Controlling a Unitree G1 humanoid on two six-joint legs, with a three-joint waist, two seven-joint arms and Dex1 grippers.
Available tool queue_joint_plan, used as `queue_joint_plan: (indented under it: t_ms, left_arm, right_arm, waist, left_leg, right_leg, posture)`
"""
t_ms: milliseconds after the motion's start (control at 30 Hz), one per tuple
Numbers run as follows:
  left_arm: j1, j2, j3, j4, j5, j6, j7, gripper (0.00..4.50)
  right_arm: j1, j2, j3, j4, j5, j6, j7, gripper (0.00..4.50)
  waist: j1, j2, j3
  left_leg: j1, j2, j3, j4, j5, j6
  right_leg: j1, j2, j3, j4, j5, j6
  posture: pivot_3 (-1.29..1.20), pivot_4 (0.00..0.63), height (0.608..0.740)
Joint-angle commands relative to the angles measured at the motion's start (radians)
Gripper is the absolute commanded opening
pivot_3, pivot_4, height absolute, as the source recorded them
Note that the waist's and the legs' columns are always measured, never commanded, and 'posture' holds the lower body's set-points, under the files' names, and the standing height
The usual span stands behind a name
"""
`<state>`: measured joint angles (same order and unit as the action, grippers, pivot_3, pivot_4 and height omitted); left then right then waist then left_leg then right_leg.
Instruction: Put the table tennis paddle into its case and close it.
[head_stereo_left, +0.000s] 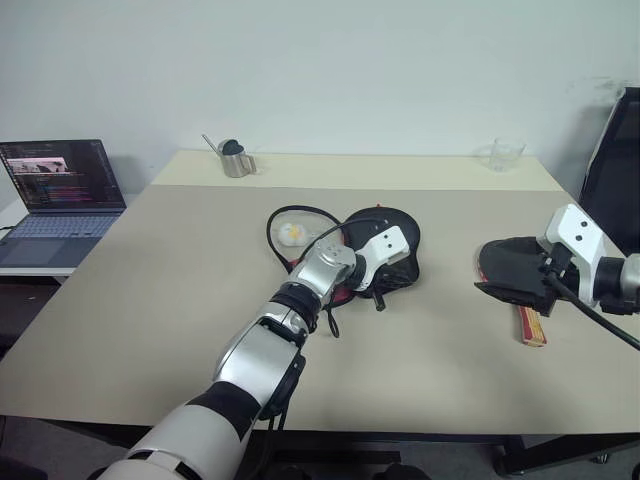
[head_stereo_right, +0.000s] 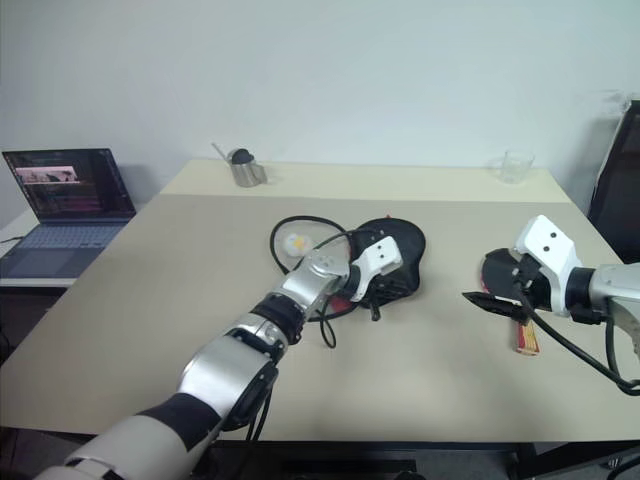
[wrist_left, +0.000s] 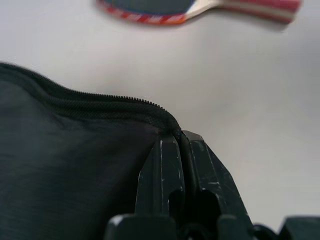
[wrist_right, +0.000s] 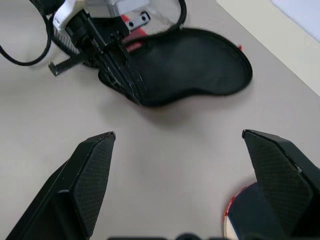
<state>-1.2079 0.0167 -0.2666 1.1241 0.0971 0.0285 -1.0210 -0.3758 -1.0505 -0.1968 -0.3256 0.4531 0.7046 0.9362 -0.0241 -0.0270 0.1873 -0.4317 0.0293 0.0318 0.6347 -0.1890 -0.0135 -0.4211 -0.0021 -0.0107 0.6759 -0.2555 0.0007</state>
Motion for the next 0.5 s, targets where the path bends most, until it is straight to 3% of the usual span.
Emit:
queue_joint_plan:
  t_ms: [33, 500]
  left_arm:
    - [-0.022, -0.027, -0.006, 0.015, 0.014, -0.052, -0.026, 0.03]
    - [-0.06, -0.091, 0.024, 0.108, 0.057, -0.033, 0.165, 0.03]
  right_arm:
    - [-0.024, 0.0, -0.007, -0.002, -0.003, -0.022, -0.002, 4.5]
    - [-0.07, 0.03, 0.053, 0.028, -0.022, -0.056, -0.006, 4.5]
  waist:
    - [0.0, 0.0, 0.0]
    - [-0.002, 0.0, 0.0]
  left_leg:
    - [0.0, 0.0, 0.0, 0.0, 0.0, 0.0]
    - [0.0, 0.0, 0.0, 0.001, 0.0, 0.0]
  right_leg:
    - [0.0, 0.0, 0.0, 0.0, 0.0, 0.0]
    - [0.0, 0.0, 0.0, 0.002, 0.0, 0.0]
  posture:
    - [0.0, 0.15, 0.74]
    - [0.0, 0.15, 0.74]
